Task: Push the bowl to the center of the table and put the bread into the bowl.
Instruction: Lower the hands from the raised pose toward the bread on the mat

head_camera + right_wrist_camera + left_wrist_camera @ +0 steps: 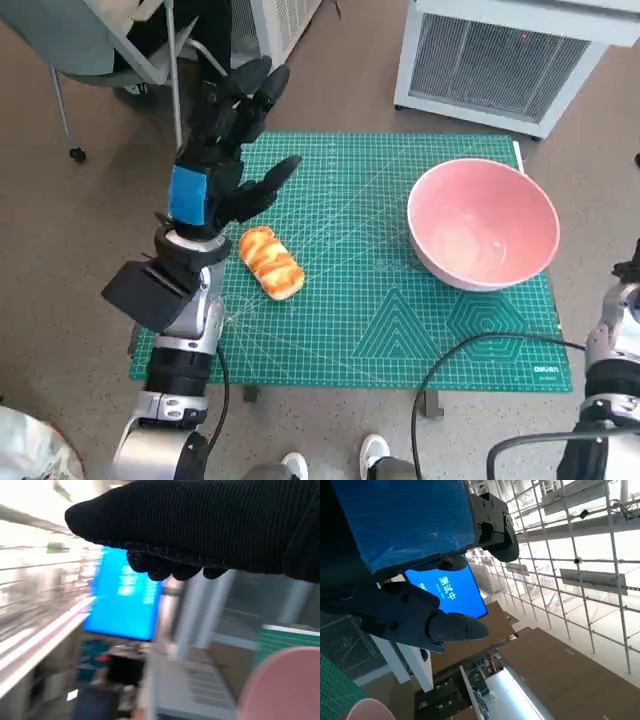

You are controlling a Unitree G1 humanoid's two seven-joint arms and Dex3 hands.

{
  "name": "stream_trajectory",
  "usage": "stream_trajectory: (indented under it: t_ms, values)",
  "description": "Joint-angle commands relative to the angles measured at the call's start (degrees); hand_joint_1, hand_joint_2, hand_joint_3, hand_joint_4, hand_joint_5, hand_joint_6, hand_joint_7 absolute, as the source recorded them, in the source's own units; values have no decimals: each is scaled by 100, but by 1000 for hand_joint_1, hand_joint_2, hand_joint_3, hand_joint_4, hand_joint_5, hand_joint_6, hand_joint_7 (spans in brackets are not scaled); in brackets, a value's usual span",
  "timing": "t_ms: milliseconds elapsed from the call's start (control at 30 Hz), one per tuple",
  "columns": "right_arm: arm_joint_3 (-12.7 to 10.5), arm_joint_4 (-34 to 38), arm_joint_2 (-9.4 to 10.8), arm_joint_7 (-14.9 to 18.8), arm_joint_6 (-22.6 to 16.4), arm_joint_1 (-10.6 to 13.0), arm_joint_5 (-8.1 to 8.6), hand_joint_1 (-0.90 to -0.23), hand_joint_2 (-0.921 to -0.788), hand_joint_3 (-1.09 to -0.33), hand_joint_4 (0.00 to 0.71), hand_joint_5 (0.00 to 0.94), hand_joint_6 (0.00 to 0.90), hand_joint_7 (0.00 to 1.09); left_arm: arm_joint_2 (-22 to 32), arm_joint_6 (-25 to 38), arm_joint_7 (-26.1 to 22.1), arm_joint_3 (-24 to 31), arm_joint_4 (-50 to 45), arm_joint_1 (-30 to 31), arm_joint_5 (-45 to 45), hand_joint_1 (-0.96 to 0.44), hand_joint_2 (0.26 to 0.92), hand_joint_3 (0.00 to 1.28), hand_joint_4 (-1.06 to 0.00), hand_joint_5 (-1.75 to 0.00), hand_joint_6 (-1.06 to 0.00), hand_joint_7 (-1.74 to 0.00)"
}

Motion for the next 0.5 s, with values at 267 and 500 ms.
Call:
stream_trajectory:
  t_ms: [267, 500]
  values:
    - [-243, 437, 236, -27, 1435, 183, 75, -451, -921, -864, 153, 11, 231, 5, 135, 39, -77, 65, -114, -54, -93, -283, 921, 205, -444, -43, -177, -658]
    - [-341, 473, 462, -31, 1913, 172, 68, -458, -921, -861, 172, 15, 237, 8, 238, 105, -121, 103, -222, 8, -149, -284, 921, 204, -444, -41, -184, -660]
